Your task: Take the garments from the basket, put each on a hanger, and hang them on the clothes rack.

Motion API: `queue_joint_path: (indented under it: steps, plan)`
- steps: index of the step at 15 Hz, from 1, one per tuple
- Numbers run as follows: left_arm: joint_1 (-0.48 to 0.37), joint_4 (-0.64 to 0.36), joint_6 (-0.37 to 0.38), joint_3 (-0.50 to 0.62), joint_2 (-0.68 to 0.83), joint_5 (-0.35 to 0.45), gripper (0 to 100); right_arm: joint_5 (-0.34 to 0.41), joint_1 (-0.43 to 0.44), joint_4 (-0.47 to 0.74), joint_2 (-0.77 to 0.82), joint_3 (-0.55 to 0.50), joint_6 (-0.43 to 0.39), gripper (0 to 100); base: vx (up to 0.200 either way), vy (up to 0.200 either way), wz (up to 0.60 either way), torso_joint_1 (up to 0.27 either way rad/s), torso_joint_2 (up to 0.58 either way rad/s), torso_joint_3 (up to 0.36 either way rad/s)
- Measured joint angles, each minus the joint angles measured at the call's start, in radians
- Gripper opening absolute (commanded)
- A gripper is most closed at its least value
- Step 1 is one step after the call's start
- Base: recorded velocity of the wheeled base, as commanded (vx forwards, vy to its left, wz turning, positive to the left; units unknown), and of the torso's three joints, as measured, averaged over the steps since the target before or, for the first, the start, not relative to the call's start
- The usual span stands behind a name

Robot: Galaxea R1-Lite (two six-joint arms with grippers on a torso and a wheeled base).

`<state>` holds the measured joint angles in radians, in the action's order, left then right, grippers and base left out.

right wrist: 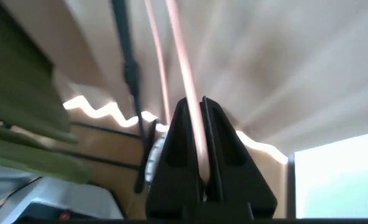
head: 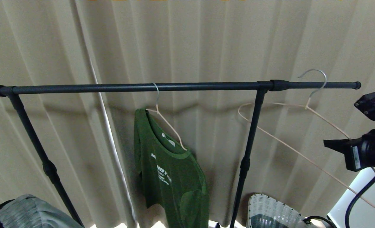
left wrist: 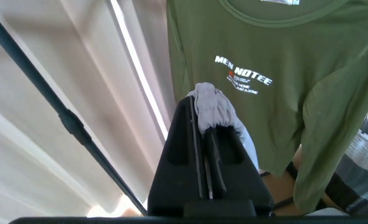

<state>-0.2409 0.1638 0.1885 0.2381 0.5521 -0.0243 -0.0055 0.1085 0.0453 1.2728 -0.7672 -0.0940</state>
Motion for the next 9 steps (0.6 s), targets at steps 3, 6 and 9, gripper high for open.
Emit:
queue_joint_path:
  steps: [3, 6, 9]
  plan:
    - [0.001, 0.000, 0.000, 0.005, -0.002, 0.000, 0, -0.007, -0.045, 0.001, -0.087, 0.046, 0.000, 0, -0.200, 0.000, 0.00, 0.005, 0.01, 0.002]
    - [0.002, 0.000, 0.000, 0.007, -0.010, 0.000, 0, -0.006, -0.084, 0.001, -0.137, 0.071, 0.000, 0, -0.200, 0.000, 0.00, -0.009, 0.00, 0.004]
    - [0.001, 0.000, 0.000, 0.010, -0.020, 0.000, 0, -0.005, -0.097, 0.000, -0.162, 0.090, -0.001, 0, -0.200, 0.000, 0.00, 0.004, 0.00, 0.004]
